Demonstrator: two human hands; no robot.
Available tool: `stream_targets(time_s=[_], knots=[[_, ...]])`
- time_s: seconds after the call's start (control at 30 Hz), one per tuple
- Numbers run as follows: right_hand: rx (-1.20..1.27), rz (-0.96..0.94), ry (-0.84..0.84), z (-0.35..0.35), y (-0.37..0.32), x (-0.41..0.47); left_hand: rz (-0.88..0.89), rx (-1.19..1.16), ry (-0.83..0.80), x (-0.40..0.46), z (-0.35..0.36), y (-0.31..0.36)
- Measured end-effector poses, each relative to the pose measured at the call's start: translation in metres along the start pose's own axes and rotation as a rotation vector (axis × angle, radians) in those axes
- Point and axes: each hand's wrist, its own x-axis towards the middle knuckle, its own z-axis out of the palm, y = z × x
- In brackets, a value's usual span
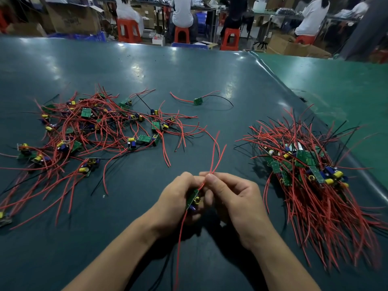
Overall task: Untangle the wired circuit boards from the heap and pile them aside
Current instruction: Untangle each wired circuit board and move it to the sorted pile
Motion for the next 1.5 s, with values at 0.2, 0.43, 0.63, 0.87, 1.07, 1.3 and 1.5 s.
stream_targets(time_s=[0.2,0.43,0.63,0.87,1.07,1.3,1.5], knots=[[0.161,0.113,0.139,-0.005,0.0,0.004,0.124,0.113,-0.063,-0.004,0.001,0.0],[0.026,0.082,0.134,-0.007,0.0,0.001,0.126,0.226,0.011,-0.005,0.0,0.003],[0.145,-0.064,0.38,-0.014,-0.006,0.009,0.131,0.304,-0.074,-0.01,-0.005,0.004],[0.241,-0.179,0.594,-0.02,-0.007,0.012,0.128,-0.166,-0.376,-0.013,-0.019,0.01],[-0.075,-0.039,0.036,0.004,-0.001,-0.006,0.18,-0.061,0.019,-0.007,-0.011,0.01],[-0.126,0.021,-0.098,0.005,-0.002,-0.006,0.182,-0.015,0.083,-0.003,-0.008,0.006],[-0.161,-0.372,0.322,0.005,-0.009,-0.004,0.559,0.298,0.606,0.005,-0.022,0.002]])
